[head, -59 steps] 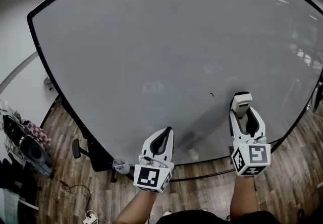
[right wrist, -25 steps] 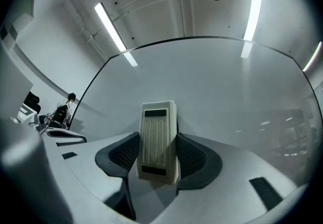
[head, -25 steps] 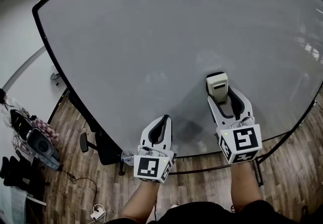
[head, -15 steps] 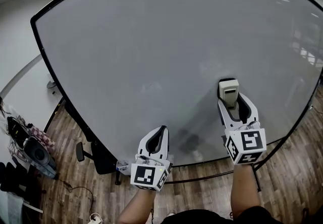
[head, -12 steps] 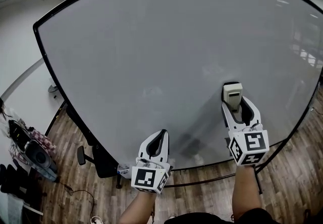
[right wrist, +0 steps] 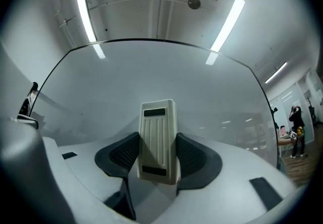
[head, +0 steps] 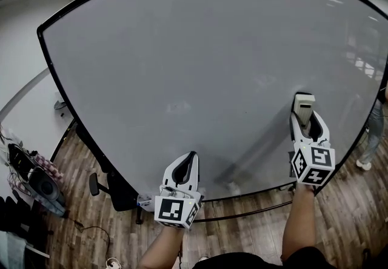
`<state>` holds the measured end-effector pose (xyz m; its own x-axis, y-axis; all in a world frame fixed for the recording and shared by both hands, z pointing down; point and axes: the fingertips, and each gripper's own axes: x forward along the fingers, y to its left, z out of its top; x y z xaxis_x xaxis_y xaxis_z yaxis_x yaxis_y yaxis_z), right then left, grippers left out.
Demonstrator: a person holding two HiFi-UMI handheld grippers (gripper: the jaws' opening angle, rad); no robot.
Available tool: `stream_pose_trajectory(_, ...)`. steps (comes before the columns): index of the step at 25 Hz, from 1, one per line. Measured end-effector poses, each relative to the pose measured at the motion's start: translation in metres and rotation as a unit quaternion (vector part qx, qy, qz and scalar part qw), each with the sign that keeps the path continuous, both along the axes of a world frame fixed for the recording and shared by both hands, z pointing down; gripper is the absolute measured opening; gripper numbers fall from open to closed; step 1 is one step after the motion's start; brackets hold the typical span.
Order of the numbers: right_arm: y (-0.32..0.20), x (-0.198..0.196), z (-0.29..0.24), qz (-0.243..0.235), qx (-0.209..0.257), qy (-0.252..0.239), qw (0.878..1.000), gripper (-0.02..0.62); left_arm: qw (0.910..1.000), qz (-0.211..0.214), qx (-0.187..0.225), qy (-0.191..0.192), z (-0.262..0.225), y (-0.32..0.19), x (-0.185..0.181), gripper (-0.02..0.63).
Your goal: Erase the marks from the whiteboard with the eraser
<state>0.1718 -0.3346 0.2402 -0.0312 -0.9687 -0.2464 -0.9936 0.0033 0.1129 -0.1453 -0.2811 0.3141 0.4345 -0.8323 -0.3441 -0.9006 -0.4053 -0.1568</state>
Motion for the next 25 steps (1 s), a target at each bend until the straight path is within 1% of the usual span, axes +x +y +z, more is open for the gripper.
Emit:
stream_pose_trajectory(1, 0.001, 0.002, 0.001, 0.005, -0.003, 0.004, 1.0, 0.254, 1.0, 0.002, 0.0, 0.001, 0.0, 0.0, 0.001, 0.02)
stream_pose_trajectory(3, 0.009, -0.005, -0.002, 0.003, 0.0, 0.024, 1.0, 0.255, 1.0, 0.007, -0.003, 0.001, 0.001, 0.001, 0.003, 0.02)
stream_pose_trajectory(6, 0.034, -0.036, -0.007, -0.028, 0.021, 0.069, 0.997, 0.255, 0.9998, 0.017, -0.006, 0.0, 0.002, 0.004, 0.008, 0.02)
stream_pose_trajectory(9, 0.055, -0.064, 0.003, -0.057, 0.033, 0.118, 0.991, 0.255, 0.9996, 0.023, -0.009, -0.01, 0.008, 0.001, 0.02, 0.02)
stream_pose_trajectory(12, 0.073, -0.09, 0.02, -0.095, 0.031, 0.142, 0.985, 0.255, 0.9994, 0.027, -0.018, -0.009, 0.013, 0.002, 0.028, 0.02)
stream_pose_trajectory(14, 0.084, -0.104, 0.033, -0.118, 0.032, 0.139, 0.983, 0.255, 0.9994, 0.03, -0.018, -0.009, 0.016, 0.005, 0.032, 0.02)
stream_pose_trajectory(18, 0.095, -0.121, 0.054, -0.145, 0.035, 0.085, 0.985, 0.255, 0.9991, 0.034, -0.024, -0.004, 0.026, 0.011, 0.036, 0.02)
stream_pose_trajectory(19, 0.096, -0.126, 0.056, -0.149, 0.035, 0.079, 0.985, 0.255, 0.999, 0.035, -0.027, -0.001, 0.028, 0.011, 0.037, 0.02)
stream_pose_trajectory(22, 0.097, -0.139, 0.067, -0.154, 0.024, 0.089, 0.984, 0.253, 0.9986, 0.039, -0.036, 0.007, 0.033, 0.012, 0.036, 0.02)
stream_pose_trajectory(25, 0.097, -0.139, 0.079, -0.152, 0.013, 0.089, 0.984, 0.253, 0.9982, 0.044, -0.04, 0.008, 0.036, 0.013, 0.037, 0.02)
